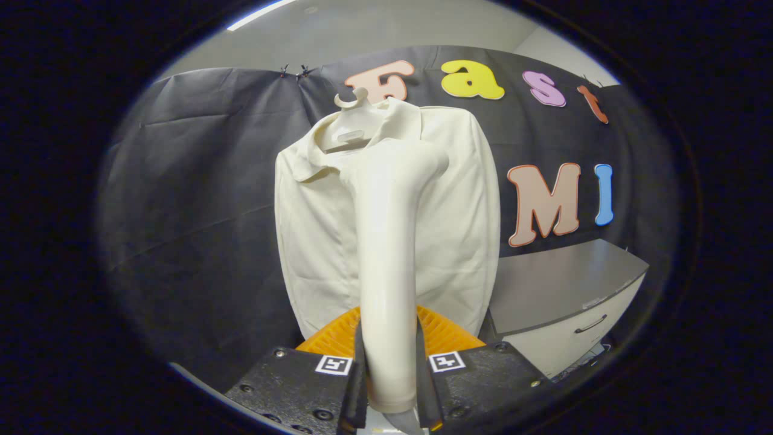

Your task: Iron the clothes twice with a garment steamer, once on the left side and once on the right side.

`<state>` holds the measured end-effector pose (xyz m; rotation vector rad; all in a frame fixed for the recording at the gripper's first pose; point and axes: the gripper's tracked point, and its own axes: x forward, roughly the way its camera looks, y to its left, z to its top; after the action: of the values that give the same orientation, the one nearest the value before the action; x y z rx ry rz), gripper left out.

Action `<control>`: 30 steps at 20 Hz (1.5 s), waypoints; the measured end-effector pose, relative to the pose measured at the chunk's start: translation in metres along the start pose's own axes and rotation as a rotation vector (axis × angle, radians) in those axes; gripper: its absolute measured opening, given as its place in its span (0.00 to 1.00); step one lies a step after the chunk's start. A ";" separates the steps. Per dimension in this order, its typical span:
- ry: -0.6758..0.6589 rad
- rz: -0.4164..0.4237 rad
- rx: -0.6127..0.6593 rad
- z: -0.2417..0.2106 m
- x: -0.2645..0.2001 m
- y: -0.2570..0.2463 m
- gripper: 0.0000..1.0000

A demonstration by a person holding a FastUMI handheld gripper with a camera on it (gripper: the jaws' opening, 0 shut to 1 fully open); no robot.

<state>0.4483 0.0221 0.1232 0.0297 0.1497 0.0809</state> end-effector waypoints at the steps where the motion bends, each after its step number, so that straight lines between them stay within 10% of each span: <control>1: 0.002 -0.002 0.016 -0.001 0.008 -0.005 0.32; 30: 0.293 0.030 0.082 -0.193 0.073 -0.040 0.32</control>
<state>0.4942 -0.0069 -0.0803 0.1021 0.4458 0.1087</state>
